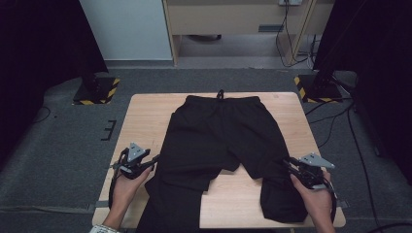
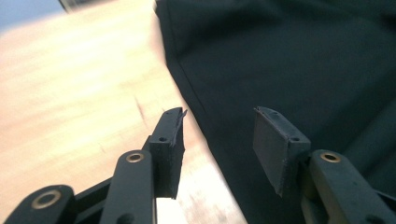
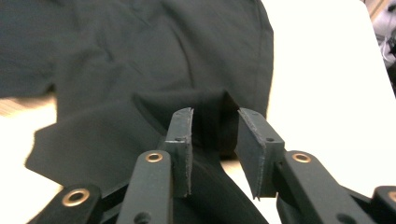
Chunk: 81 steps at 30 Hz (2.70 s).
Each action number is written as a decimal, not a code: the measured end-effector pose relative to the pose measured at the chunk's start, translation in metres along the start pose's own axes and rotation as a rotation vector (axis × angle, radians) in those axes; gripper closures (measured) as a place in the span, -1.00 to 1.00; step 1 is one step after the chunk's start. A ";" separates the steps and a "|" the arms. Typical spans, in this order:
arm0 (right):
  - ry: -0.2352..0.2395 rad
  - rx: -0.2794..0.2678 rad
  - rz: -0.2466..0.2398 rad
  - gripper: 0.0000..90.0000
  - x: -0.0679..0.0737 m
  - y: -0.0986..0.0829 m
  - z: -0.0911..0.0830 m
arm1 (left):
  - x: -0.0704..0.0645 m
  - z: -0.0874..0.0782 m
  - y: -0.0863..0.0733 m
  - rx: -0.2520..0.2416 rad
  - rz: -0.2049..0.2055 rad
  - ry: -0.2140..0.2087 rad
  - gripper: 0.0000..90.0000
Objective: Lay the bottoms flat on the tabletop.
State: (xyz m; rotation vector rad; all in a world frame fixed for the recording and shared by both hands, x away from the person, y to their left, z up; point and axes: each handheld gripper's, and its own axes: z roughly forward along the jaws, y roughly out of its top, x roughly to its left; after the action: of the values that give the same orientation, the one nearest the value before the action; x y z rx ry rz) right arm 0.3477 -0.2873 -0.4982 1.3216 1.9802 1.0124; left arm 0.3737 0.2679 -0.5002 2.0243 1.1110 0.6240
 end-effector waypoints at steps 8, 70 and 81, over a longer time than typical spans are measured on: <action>0.069 0.116 0.033 0.11 -0.002 -0.013 0.016 | -0.012 0.020 -0.006 0.107 0.043 -0.056 0.03; 0.187 0.191 -0.006 0.48 0.008 -0.023 -0.005 | -0.036 0.005 -0.016 0.179 0.140 -0.121 0.10; 0.252 0.093 0.031 0.78 0.012 -0.003 0.011 | -0.035 0.005 -0.016 0.172 0.139 -0.106 0.06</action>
State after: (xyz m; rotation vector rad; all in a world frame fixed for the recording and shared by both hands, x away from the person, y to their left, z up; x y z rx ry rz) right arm 0.3499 -0.2743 -0.5074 1.3321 2.2229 1.1627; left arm 0.3513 0.2422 -0.5177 2.2696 0.9964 0.4975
